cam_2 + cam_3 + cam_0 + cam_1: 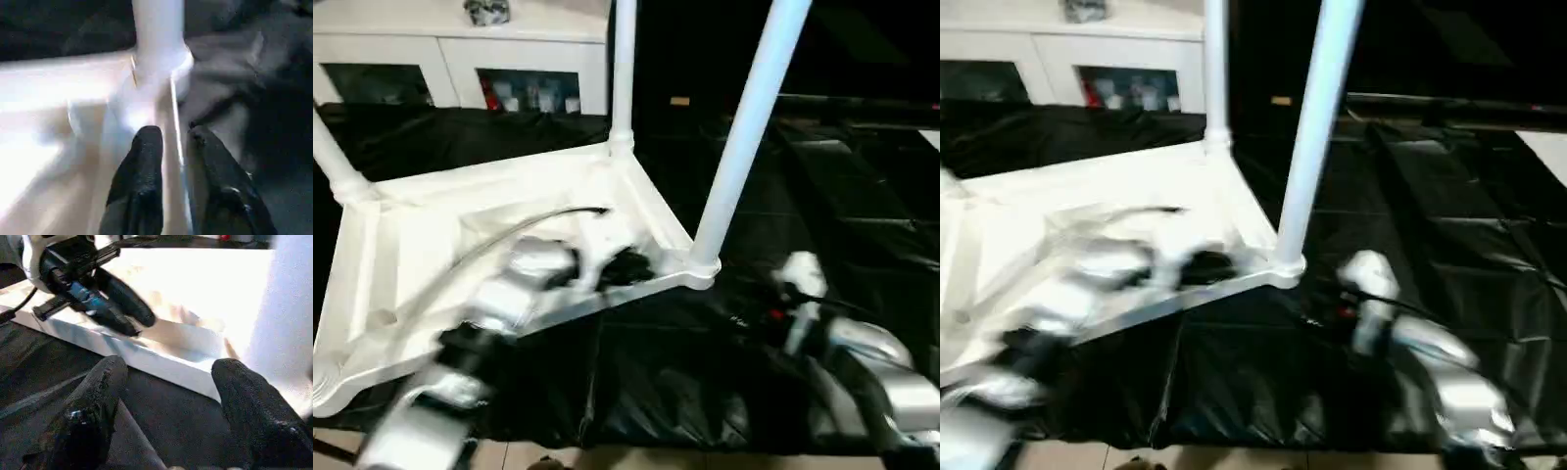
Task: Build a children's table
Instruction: Rotate leg to tighten
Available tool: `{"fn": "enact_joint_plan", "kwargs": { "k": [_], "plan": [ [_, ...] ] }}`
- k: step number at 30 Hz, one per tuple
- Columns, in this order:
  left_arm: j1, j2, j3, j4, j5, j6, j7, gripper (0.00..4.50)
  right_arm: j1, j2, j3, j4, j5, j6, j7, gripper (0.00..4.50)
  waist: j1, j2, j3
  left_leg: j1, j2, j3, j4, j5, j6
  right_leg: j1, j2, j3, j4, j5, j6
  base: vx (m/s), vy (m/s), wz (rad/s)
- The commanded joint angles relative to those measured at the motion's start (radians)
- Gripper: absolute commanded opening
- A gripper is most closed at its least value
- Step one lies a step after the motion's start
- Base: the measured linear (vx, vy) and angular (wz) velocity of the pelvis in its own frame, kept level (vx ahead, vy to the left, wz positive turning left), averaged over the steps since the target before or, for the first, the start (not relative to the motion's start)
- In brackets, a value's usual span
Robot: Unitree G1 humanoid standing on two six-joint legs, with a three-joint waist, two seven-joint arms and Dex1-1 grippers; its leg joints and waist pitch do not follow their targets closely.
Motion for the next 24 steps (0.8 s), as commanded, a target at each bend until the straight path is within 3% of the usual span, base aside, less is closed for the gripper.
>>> {"fn": "enact_joint_plan", "kwargs": {
  "k": [1,3,6,8,14,15,16,19,24],
  "plan": [
    [0.033,0.047,0.009,-0.080,-0.028,0.058,-0.064,1.34,-0.036,0.022,0.026,0.019,-0.008,0.012,-0.010,3.19,0.007,-0.013,-0.065,0.008,0.031,-0.011,-0.070,-0.240,0.031,0.047,-0.046,0.045,-0.063,-0.275,-0.189,0.000,0.000,0.00],
    [0.060,0.087,0.016,-0.130,-0.052,0.097,-0.101,1.57,-0.059,0.045,0.040,0.037,-0.012,0.013,-0.018,3.19,0.005,-0.007,-0.065,0.010,0.030,-0.009,-0.070,-0.231,0.026,0.046,-0.044,0.046,-0.059,-0.244,-0.201,0.000,0.000,0.00],
    [0.159,0.211,0.033,-0.305,-0.122,0.223,-0.176,1.77,-0.177,0.162,0.075,0.161,-0.058,-0.017,-0.097,3.19,-0.005,-0.008,-0.061,0.007,0.028,-0.007,-0.077,-0.234,0.007,0.044,-0.042,0.047,-0.051,-0.218,-0.225,0.000,0.000,0.00],
    [0.181,0.237,0.032,-0.342,-0.125,0.249,-0.181,1.93,-0.216,0.198,0.078,0.211,-0.075,-0.030,-0.142,3.19,-0.006,-0.003,-0.060,0.020,0.028,-0.003,-0.074,-0.255,-0.008,0.036,-0.041,0.050,-0.056,-0.237,-0.223,0.000,0.000,0.00],
    [0.233,0.271,0.023,-0.396,-0.086,0.301,-0.143,2.39,-0.376,0.340,0.086,0.443,-0.148,-0.116,-0.341,3.19,-0.004,0.002,-0.059,0.024,0.024,-0.003,-0.077,-0.274,-0.041,0.037,-0.040,0.053,-0.055,-0.249,-0.207,0.000,0.000,0.00],
    [0.243,0.281,0.012,-0.410,-0.082,0.320,-0.135,2.57,-0.428,0.377,0.070,0.527,-0.165,-0.146,-0.433,3.19,-0.005,0.007,-0.059,0.026,0.025,-0.002,-0.078,-0.279,-0.050,0.032,-0.040,0.055,-0.055,-0.237,-0.207,0.000,0.000,0.00],
    [0.243,0.281,0.012,-0.410,-0.082,0.320,-0.135,2.57,-0.428,0.377,0.070,0.527,-0.165,-0.146,-0.433,3.19,-0.012,0.002,-0.058,0.018,0.022,-0.005,-0.082,-0.284,-0.060,0.039,-0.039,0.054,-0.053,-0.251,-0.208,0.000,0.000,0.00],
    [0.257,0.301,-0.005,-0.436,-0.083,0.351,-0.120,2.73,-0.500,0.426,0.036,0.651,-0.186,-0.195,-0.565,3.19,-0.012,0.007,-0.059,0.022,0.022,-0.005,-0.080,-0.293,-0.069,0.036,-0.041,0.056,-0.053,-0.264,-0.201,0.000,0.000,0.00],
    [0.249,0.312,-0.023,-0.373,0.008,0.317,-0.032,3.06,-0.570,0.435,-0.037,0.781,-0.184,-0.232,-0.738,3.19,-0.010,0.007,-0.062,0.024,0.019,-0.004,-0.077,-0.279,-0.071,0.038,-0.034,0.056,-0.048,-0.216,-0.187,0.000,0.000,0.00]
  ]
}}
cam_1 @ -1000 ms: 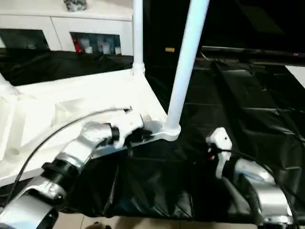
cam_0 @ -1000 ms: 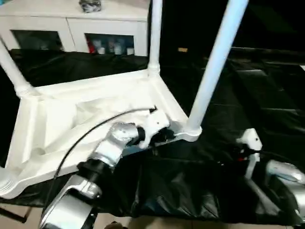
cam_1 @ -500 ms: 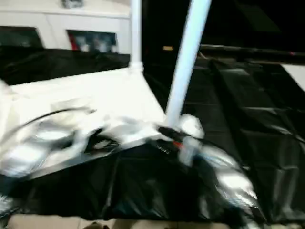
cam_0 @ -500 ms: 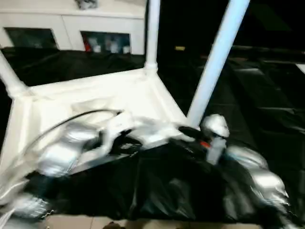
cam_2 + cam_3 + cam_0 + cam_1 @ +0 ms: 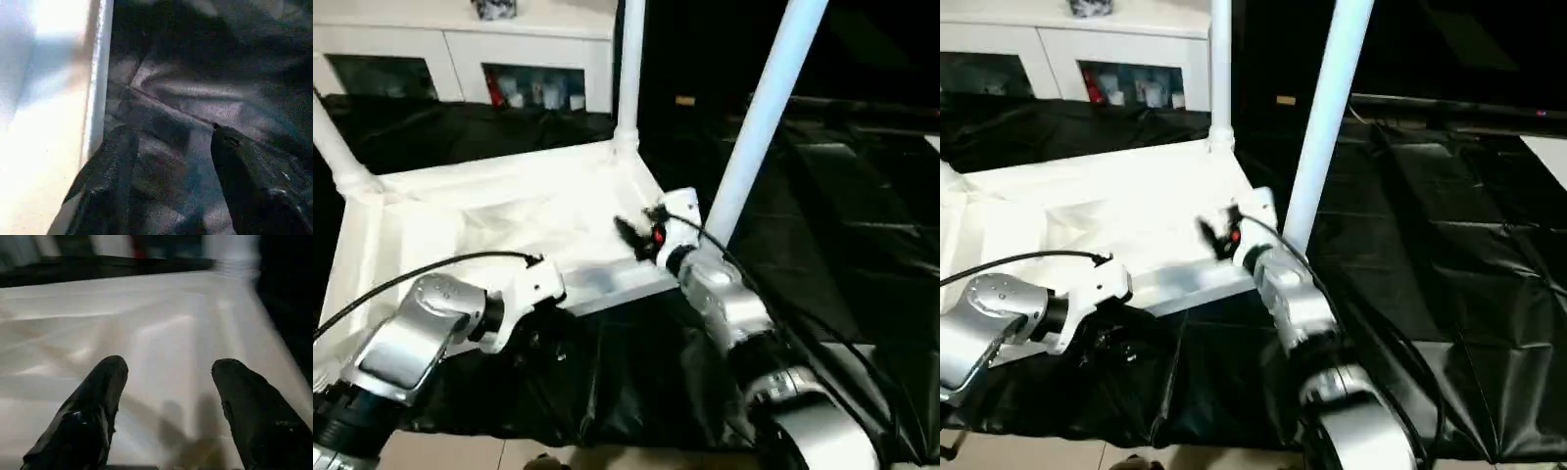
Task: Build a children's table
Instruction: Rotate leg to tighten
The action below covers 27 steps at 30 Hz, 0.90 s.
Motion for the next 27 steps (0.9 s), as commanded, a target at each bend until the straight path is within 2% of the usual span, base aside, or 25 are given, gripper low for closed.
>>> {"fn": "enact_joint_plan", "kwargs": {
  "k": [1,5,6,7,10,12,13,15,16,18,19,21,22,23,24,25,26,27],
  "plan": [
    [-0.009,0.011,0.002,0.050,0.069,-0.013,0.072,3.14,-0.023,-0.013,-0.053,0.052,0.009,-0.018,-0.067,3.19,-0.005,0.015,-0.065,0.021,0.018,-0.004,-0.075,-0.292,-0.061,0.038,-0.034,0.051,-0.057,-0.219,-0.177,0.000,0.000,0.00],
    [-0.015,0.010,0.001,0.063,0.089,-0.032,0.108,3.43,-0.053,-0.040,-0.082,0.120,0.009,-0.059,-0.117,3.19,-0.002,0.017,-0.062,0.025,0.018,-0.006,-0.074,-0.339,-0.060,0.032,-0.037,0.052,-0.066,-0.299,-0.159,0.000,0.000,0.00],
    [-0.026,0.004,0.005,0.075,0.094,-0.039,0.144,3.43,-0.074,-0.058,-0.097,0.170,0.005,-0.092,-0.143,3.19,-0.001,0.017,-0.061,0.027,0.018,-0.006,-0.074,-0.354,-0.064,0.030,-0.036,0.051,-0.068,-0.320,-0.157,0.000,0.000,0.00],
    [-0.034,-0.002,0.009,0.085,0.095,-0.049,0.160,3.56,-0.081,-0.069,-0.106,0.186,0.004,-0.102,-0.152,3.19,0.000,0.019,-0.060,0.031,0.018,-0.006,-0.073,-0.379,-0.070,0.024,-0.035,0.052,-0.070,-0.339,-0.158,0.000,0.000,0.00],
    [-0.050,-0.014,0.020,0.099,0.096,-0.059,0.185,3.82,-0.092,-0.097,-0.129,0.215,0.005,-0.119,-0.168,3.19,0.010,0.019,-0.061,0.036,0.018,-0.005,-0.070,-0.396,-0.072,0.020,-0.031,0.054,-0.071,-0.346,-0.150,0.000,0.000,0.00],
    [-0.060,-0.026,0.030,0.111,0.095,-0.073,0.202,3.89,-0.093,-0.120,-0.143,0.229,0.004,-0.127,-0.178,3.19,0.014,0.016,-0.062,0.031,0.016,-0.005,-0.069,-0.380,-0.070,0.021,-0.028,0.062,-0.069,-0.343,-0.146,0.000,0.000,0.00],
    [-0.071,-0.040,0.040,0.124,0.096,-0.093,0.222,3.99,-0.093,-0.148,-0.155,0.240,0.006,-0.135,-0.185,3.19,0.015,0.019,-0.063,0.029,0.014,-0.005,-0.069,-0.372,-0.069,0.022,-0.025,0.064,-0.067,-0.333,-0.147,0.000,0.000,0.00],
    [-0.079,-0.052,0.047,0.136,0.096,-0.102,0.245,4.19,-0.095,-0.170,-0.165,0.257,0.008,-0.146,-0.191,3.19,0.020,0.016,-0.067,0.029,0.015,-0.003,-0.066,-0.351,-0.066,0.023,-0.026,0.064,-0.065,-0.301,-0.151,0.000,0.000,0.00],
    [-0.084,-0.064,0.052,0.146,0.097,-0.110,0.269,4.23,-0.096,-0.194,-0.173,0.272,0.009,-0.156,-0.198,3.19,0.017,0.014,-0.066,0.020,0.014,-0.005,-0.067,-0.336,-0.062,0.029,-0.025,0.063,-0.060,-0.285,-0.153,0.000,0.000,0.00],
    [-0.088,-0.082,0.058,0.167,0.100,-0.130,0.312,4.38,-0.099,-0.238,-0.188,0.298,0.010,-0.172,-0.209,3.19,0.020,0.017,-0.070,0.020,0.013,-0.003,-0.063,-0.318,-0.058,0.029,-0.025,0.062,-0.060,-0.269,-0.154,0.000,0.000,0.00],
    [-0.089,-0.085,0.059,0.171,0.101,-0.133,0.319,4.38,-0.099,-0.244,-0.191,0.302,0.010,-0.174,-0.210,3.19,0.022,0.015,-0.070,0.021,0.013,-0.002,-0.061,-0.312,-0.056,0.029,-0.022,0.062,-0.059,-0.252,-0.158,0.000,0.000,0.00],
    [-0.080,-0.100,0.066,0.183,0.108,-0.152,0.357,4.38,-0.093,-0.292,-0.206,0.313,0.006,-0.184,-0.215,3.19,0.023,0.022,-0.072,0.015,0.012,-0.003,-0.060,-0.290,-0.053,0.035,-0.022,0.061,-0.056,-0.227,-0.160,0.000,0.000,0.00],
    [-0.076,-0.104,0.069,0.183,0.108,-0.156,0.365,4.38,-0.091,-0.304,-0.209,0.315,0.004,-0.187,-0.215,3.19,0.025,0.017,-0.074,0.014,0.012,-0.002,-0.057,-0.275,-0.049,0.036,-0.020,0.059,-0.053,-0.202,-0.162,0.000,0.000,0.00],
    [-0.063,-0.116,0.083,0.176,0.102,-0.177,0.386,4.38,-0.084,-0.326,-0.207,0.314,-0.003,-0.196,-0.211,3.19,0.024,0.026,-0.076,0.012,0.011,-0.003,-0.055,-0.260,-0.048,0.038,-0.019,0.058,-0.050,-0.170,-0.169,0.000,0.000,0.00],
    [-0.050,-0.131,0.102,0.168,0.092,-0.188,0.408,4.38,-0.079,-0.340,-0.206,0.312,-0.010,-0.203,-0.205,3.19,0.025,0.030,-0.078,0.007,0.011,-0.005,-0.051,-0.240,-0.047,0.041,-0.017,0.057,-0.044,-0.130,-0.178,0.000,0.000,0.00],
    [-0.039,-0.146,0.120,0.159,0.082,-0.192,0.428,4.38,-0.075,-0.349,-0.203,0.310,-0.015,-0.209,-0.196,3.19,0.022,0.026,-0.078,0.003,0.010,-0.004,-0.049,-0.231,-0.042,0.043,-0.017,0.056,-0.043,-0.112,-0.183,0.000,0.000,0.00],
    [-0.018,-0.167,0.148,0.142,0.064,-0.216,0.454,4.38,-0.065,-0.356,-0.195,0.296,-0.022,-0.221,-0.175,3.19,0.019,0.038,-0.078,-0.001,0.009,-0.006,-0.047,-0.234,-0.040,0.045,-0.017,0.055,-0.040,-0.104,-0.189,0.000,0.000,0.00],
    [-0.018,-0.167,0.148,0.142,0.064,-0.216,0.454,4.38,-0.065,-0.356,-0.195,0.296,-0.022,-0.221,-0.175,3.19,0.015,0.030,-0.078,-0.003,0.008,-0.005,-0.046,-0.239,-0.032,0.047,-0.017,0.054,-0.043,-0.102,-0.194,0.000,0.000,0.00]
  ]
}}
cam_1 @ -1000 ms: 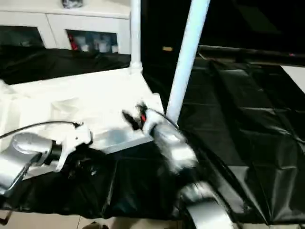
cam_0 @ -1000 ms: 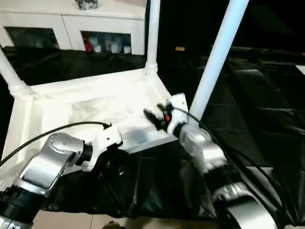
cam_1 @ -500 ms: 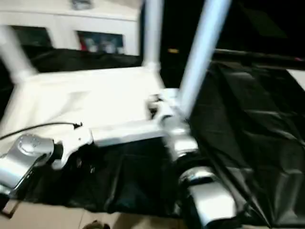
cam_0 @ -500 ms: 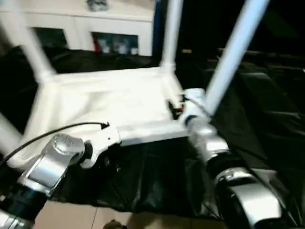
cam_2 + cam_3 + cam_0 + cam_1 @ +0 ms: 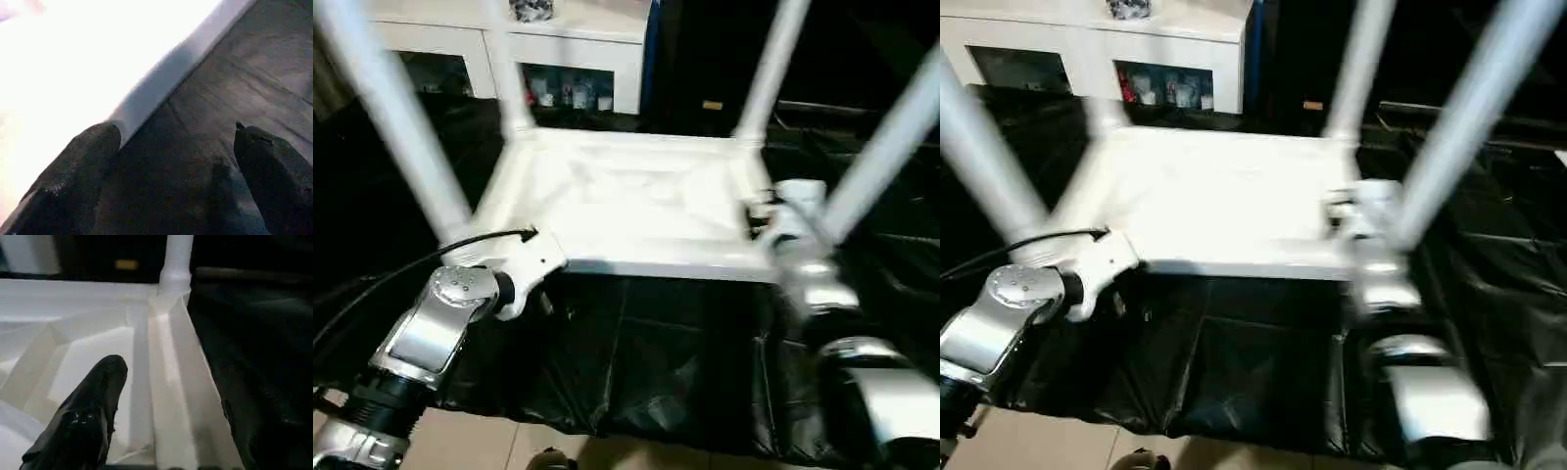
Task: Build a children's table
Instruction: Rotate leg to tighten
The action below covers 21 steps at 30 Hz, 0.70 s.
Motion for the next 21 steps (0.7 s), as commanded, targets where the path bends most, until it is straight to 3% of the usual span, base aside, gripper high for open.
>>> {"fn": "enact_joint_plan", "kwargs": {
  "k": [1,2,5,9,10,13,14,15,16,18,21],
  "plan": [
    [0.037,-0.031,0.059,-0.060,-0.040,-0.045,0.058,4.38,0.035,-0.006,0.009,-0.035,-0.019,-0.028,0.043,3.19,-0.005,0.022,-0.080,0.017,0.007,-0.003,-0.063,-0.241,-0.029,0.048,-0.033,0.028,-0.049,-0.091,-0.209,0.000,0.000,0.00],
    [0.056,-0.043,0.073,-0.074,-0.054,-0.067,0.072,4.38,0.044,-0.005,0.013,-0.054,-0.017,-0.033,0.066,3.19,-0.010,0.015,-0.078,0.014,0.008,-0.001,-0.063,-0.240,-0.018,0.049,-0.032,0.028,-0.054,-0.081,-0.213,0.000,0.000,0.00],
    [0.136,-0.115,0.147,-0.117,-0.079,-0.126,0.190,4.38,0.103,0.012,0.017,-0.177,0.035,-0.024,0.195,3.19,-0.021,0.020,-0.077,0.011,0.008,-0.001,-0.062,-0.269,0.013,0.054,-0.029,0.027,-0.057,-0.087,-0.225,0.000,0.000,0.00],
    [0.216,-0.202,0.234,-0.154,-0.086,-0.220,0.325,4.38,0.226,0.020,0.064,-0.404,0.105,0.034,0.345,3.19,-0.023,0.020,-0.072,0.012,0.014,-0.003,-0.065,-0.283,0.043,0.051,-0.030,0.028,-0.073,-0.161,-0.197,0.000,0.000,0.00],
    [0.245,-0.226,0.257,-0.169,-0.080,-0.256,0.369,4.38,0.275,0.021,0.074,-0.489,0.126,0.068,0.360,3.19,-0.021,0.020,-0.070,0.016,0.015,-0.004,-0.068,-0.306,0.037,0.044,-0.029,0.028,-0.078,-0.218,-0.188,0.000,0.000,0.00],
    [0.269,-0.234,0.267,-0.175,-0.059,-0.286,0.408,4.38,0.318,0.020,0.086,-0.558,0.140,0.095,0.366,3.19,-0.020,0.019,-0.061,0.019,0.016,-0.007,-0.076,-0.365,0.022,0.038,-0.028,0.028,-0.090,-0.321,-0.157,0.000,0.000,0.00],
    [0.300,-0.262,0.303,-0.176,-0.035,-0.321,0.493,4.45,0.404,0.012,0.117,-0.691,0.164,0.157,0.398,3.36,-0.023,0.020,-0.060,0.021,0.016,-0.010,-0.077,-0.386,0.013,0.035,-0.026,0.028,-0.093,-0.349,-0.144,0.000,0.000,0.00],
    [0.313,-0.280,0.324,-0.178,-0.029,-0.332,0.535,4.45,0.449,0.007,0.133,-0.758,0.176,0.192,0.418,3.36,-0.021,0.015,-0.059,0.021,0.017,-0.009,-0.078,-0.395,0.012,0.035,-0.026,0.028,-0.096,-0.359,-0.134,0.000,0.000,0.00],
    [0.316,-0.285,0.330,-0.178,-0.027,-0.335,0.545,4.50,0.460,0.005,0.136,-0.775,0.179,0.202,0.423,3.46,-0.017,0.016,-0.056,0.022,0.019,-0.010,-0.079,-0.406,0.010,0.034,-0.026,0.031,-0.100,-0.372,-0.111,0.000,0.000,0.00],
    [0.324,-0.318,0.360,-0.179,-0.027,-0.359,0.607,4.50,0.558,-0.012,0.159,-0.920,0.208,0.279,0.452,3.72,-0.015,0.015,-0.057,0.023,0.016,-0.013,-0.081,-0.421,0.007,0.032,-0.026,0.031,-0.108,-0.421,-0.085,0.000,0.000,0.00],
    [0.304,-0.328,0.369,-0.160,-0.041,-0.360,0.618,4.50,0.635,-0.040,0.173,-1.024,0.233,0.341,0.477,3.86,-0.014,0.016,-0.055,0.018,0.015,-0.017,-0.084,-0.432,0.005,0.027,-0.031,0.029,-0.112,-0.464,-0.063,0.000,0.000,0.00]
  ]
}}
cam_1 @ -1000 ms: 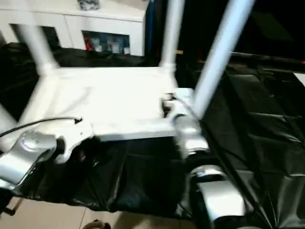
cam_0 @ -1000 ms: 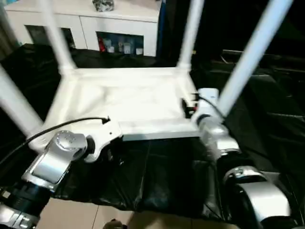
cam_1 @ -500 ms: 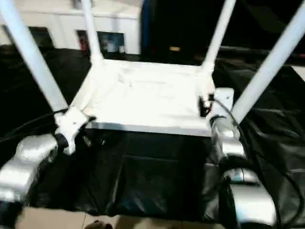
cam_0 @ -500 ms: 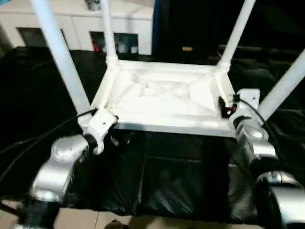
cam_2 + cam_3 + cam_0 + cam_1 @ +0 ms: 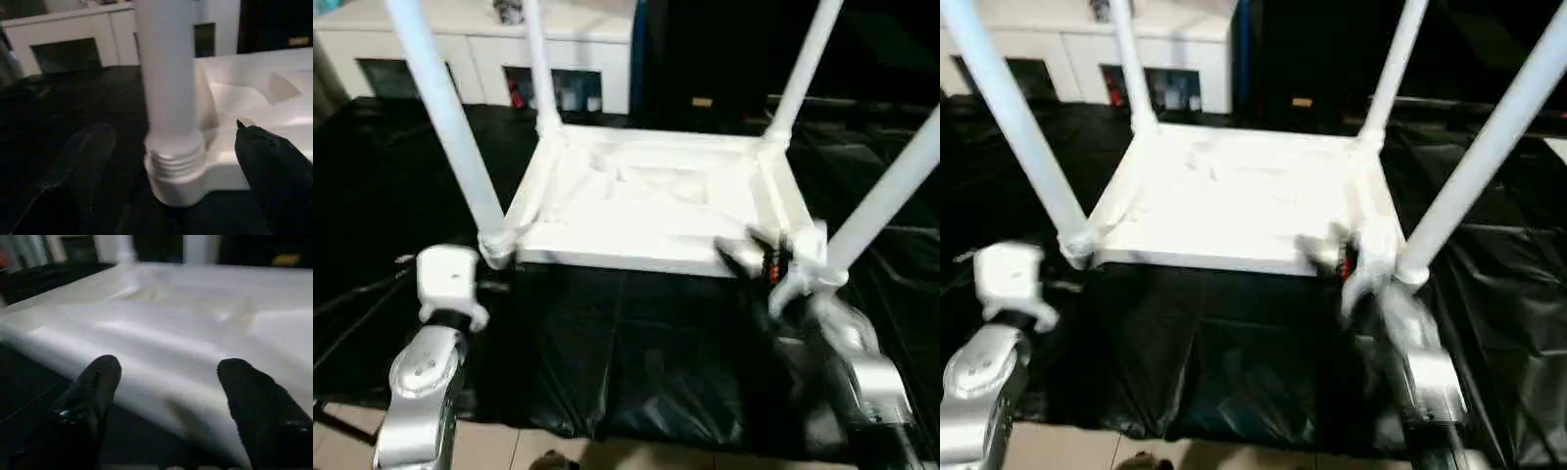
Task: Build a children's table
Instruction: Rotate leg to tighten, then rotate table base
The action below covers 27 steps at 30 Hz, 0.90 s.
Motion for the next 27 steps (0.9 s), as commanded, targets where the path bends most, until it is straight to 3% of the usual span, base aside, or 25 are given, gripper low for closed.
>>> {"fn": "enact_joint_plan", "kwargs": {
  "k": [1,2,5,7,9,10,13,18,21,22,23,24,27],
  "plan": [
    [-0.044,-0.001,0.007,0.031,-0.015,-0.014,0.017,4.50,0.050,-0.047,0.001,-0.117,0.032,0.075,0.025,3.86,0.000,0.002,-0.052,0.017,0.013,-0.009,-0.083,-0.434,0.000,0.023,-0.032,0.030,-0.112,-0.471,-0.061,0.000,0.000,0.00],
    [-0.056,0.002,0.008,0.042,-0.021,-0.017,0.014,4.50,0.065,-0.057,0.003,-0.132,0.036,0.090,0.029,4.12,0.005,0.003,-0.052,0.023,0.012,-0.009,-0.081,-0.440,-0.001,0.019,-0.031,0.031,-0.117,-0.493,-0.047,0.000,0.000,0.00],
    [-0.087,0.012,0.009,0.075,-0.038,-0.024,-0.005,4.50,0.091,-0.072,0.004,-0.156,0.039,0.114,0.036,4.32,0.003,-0.001,-0.050,0.012,0.008,-0.013,-0.083,-0.437,-0.004,0.024,-0.036,0.026,-0.118,-0.526,-0.031,0.000,0.000,0.00],
    [-0.137,0.028,0.011,0.132,-0.067,-0.036,-0.052,4.50,0.116,-0.079,-0.008,-0.172,0.035,0.158,0.019,4.42,0.003,-0.003,-0.052,0.019,0.004,-0.012,-0.079,-0.434,-0.004,0.016,-0.036,0.026,-0.123,-0.542,-0.024,0.000,0.000,0.00],
    [-0.200,0.049,0.012,0.210,-0.093,-0.043,-0.109,4.50,0.122,-0.080,-0.020,-0.155,0.012,0.201,-0.016,4.42,0.000,-0.015,-0.054,0.011,0.009,-0.015,-0.083,-0.420,-0.006,0.024,-0.039,0.024,-0.117,-0.517,-0.034,0.000,0.000,0.00],
    [-0.223,0.057,0.012,0.242,-0.096,-0.045,-0.124,4.50,0.121,-0.079,-0.022,-0.146,0.005,0.215,-0.028,4.42,0.002,-0.007,-0.054,0.015,0.006,-0.014,-0.082,-0.416,-0.007,0.018,-0.038,0.026,-0.117,-0.516,-0.035,0.000,0.000,0.00],
    [-0.322,0.093,0.022,0.380,-0.097,-0.057,-0.153,4.50,0.106,-0.078,-0.017,-0.119,-0.011,0.253,-0.058,4.42,-0.001,-0.005,-0.054,0.018,0.006,-0.014,-0.082,-0.417,-0.015,0.018,-0.037,0.026,-0.116,-0.485,-0.045,0.000,0.000,0.00],
    [-0.448,0.133,0.076,0.574,-0.149,-0.011,-0.169,4.50,0.068,-0.074,-0.019,-0.087,-0.030,0.279,-0.099,4.42,0.003,0.001,-0.065,0.016,0.010,-0.014,-0.081,-0.360,-0.024,0.029,-0.041,0.030,-0.091,-0.325,-0.102,0.000,0.000,0.00],
    [-0.519,0.167,0.090,0.698,-0.183,-0.019,-0.248,4.50,0.037,-0.068,-0.025,-0.051,-0.049,0.284,-0.119,4.42,0.003,-0.008,-0.069,0.012,0.005,-0.009,-0.076,-0.294,-0.016,0.037,-0.041,0.031,-0.083,-0.243,-0.129,0.000,0.000,0.00],
    [-0.531,0.170,0.093,0.717,-0.192,-0.018,-0.268,4.50,0.032,-0.068,-0.026,-0.045,-0.052,0.282,-0.121,4.42,0.007,-0.004,-0.073,0.016,0.008,-0.006,-0.072,-0.260,-0.016,0.037,-0.043,0.033,-0.074,-0.180,-0.155,0.000,0.000,0.00],
    [-0.546,0.175,0.095,0.733,-0.221,-0.020,-0.342,4.50,0.019,-0.066,-0.028,-0.029,-0.056,0.279,-0.123,4.42,0.006,-0.012,-0.073,0.014,0.010,-0.005,-0.072,-0.244,-0.011,0.041,-0.044,0.033,-0.072,-0.157,-0.164,0.000,0.000,0.00],
    [-0.546,0.175,0.095,0.733,-0.221,-0.020,-0.342,4.50,0.019,-0.066,-0.028,-0.029,-0.056,0.279,-0.123,4.42,0.008,-0.009,-0.073,0.014,0.009,-0.005,-0.072,-0.231,-0.007,0.041,-0.045,0.032,-0.069,-0.143,-0.174,0.000,0.000,0.00],
    [-0.543,0.201,0.042,0.696,-0.322,0.079,-0.681,4.50,-0.025,-0.061,-0.030,0.026,-0.065,0.266,-0.126,4.42,0.010,-0.009,-0.073,0.016,0.010,0.000,-0.070,-0.198,0.001,0.042,-0.048,0.034,-0.059,-0.109,-0.216,0.000,0.000,0.00]
  ]
}}
